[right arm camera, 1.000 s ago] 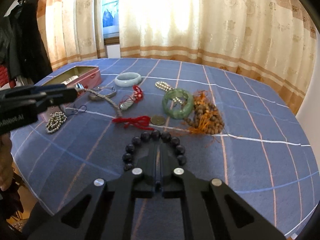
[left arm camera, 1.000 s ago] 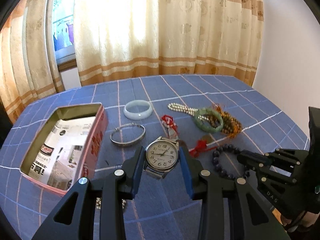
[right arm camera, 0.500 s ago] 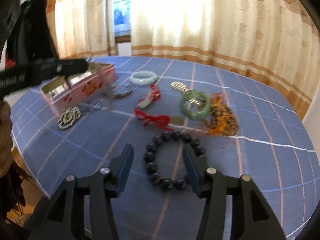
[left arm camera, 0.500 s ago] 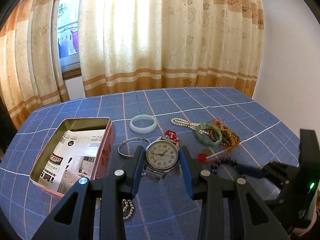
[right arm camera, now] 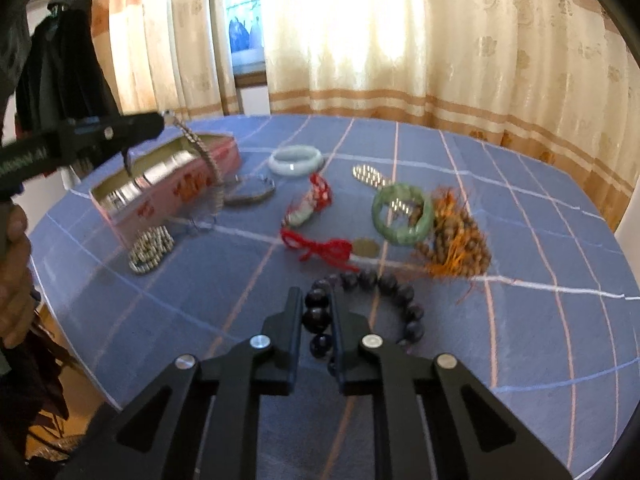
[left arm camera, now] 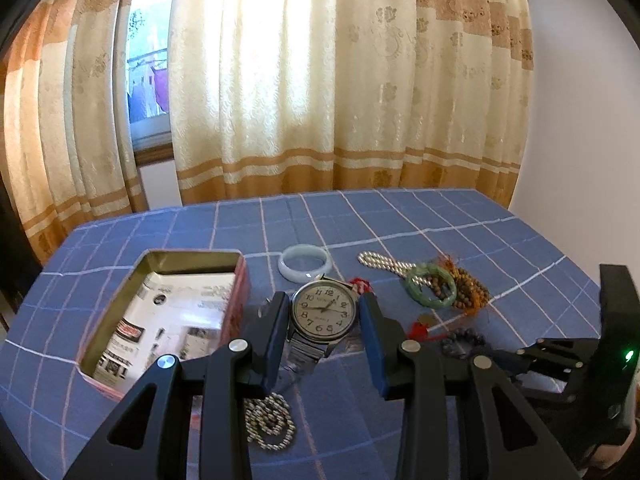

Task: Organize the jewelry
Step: 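Carry the watch in the left gripper while the right carries the bracelet to the pink tin, then open the left gripper over the tin while the right gripper releases the bracelet inside, then withdraw both grippers from the tin, then grasp the silver bead chain with the left gripper, then grasp the green jade bangle with the right gripper while the left holds the chain, then carry the chain in the left gripper while the right carries the jade bangle to the tin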

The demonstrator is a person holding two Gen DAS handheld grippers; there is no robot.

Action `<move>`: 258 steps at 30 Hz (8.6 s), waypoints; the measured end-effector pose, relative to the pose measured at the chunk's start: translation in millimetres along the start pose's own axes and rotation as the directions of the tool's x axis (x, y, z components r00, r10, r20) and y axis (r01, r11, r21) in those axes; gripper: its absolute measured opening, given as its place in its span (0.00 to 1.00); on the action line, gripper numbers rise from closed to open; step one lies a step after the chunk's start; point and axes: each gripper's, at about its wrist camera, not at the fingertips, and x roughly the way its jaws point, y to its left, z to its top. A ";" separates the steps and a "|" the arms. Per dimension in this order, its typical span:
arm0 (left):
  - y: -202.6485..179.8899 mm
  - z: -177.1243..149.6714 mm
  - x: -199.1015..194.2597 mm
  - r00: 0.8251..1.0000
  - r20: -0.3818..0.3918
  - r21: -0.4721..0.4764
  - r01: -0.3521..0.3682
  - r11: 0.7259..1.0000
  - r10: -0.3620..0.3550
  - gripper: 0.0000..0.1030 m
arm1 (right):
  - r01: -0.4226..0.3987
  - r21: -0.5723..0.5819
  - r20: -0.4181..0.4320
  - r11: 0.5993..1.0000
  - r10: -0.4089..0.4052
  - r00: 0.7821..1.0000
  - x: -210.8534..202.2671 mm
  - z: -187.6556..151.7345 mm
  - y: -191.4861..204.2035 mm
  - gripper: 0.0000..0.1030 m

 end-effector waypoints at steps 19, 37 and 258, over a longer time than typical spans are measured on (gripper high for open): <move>75.7 41.9 -23.1 0.987 0.087 -0.043 -0.129 0.991 0.133 0.36 | -0.122 -0.095 0.078 0.988 0.130 0.989 -7.9 92.5 38.4 0.15; 168.5 39.1 35.8 0.973 -0.020 -0.098 -0.230 0.968 0.229 0.36 | -0.204 -0.220 0.079 0.954 0.226 0.971 60.3 178.1 123.1 0.15; 122.4 45.4 -14.2 0.962 0.122 -0.104 -0.234 0.967 0.246 0.10 | -0.064 -0.212 0.176 0.975 0.102 0.979 36.2 144.7 89.5 0.13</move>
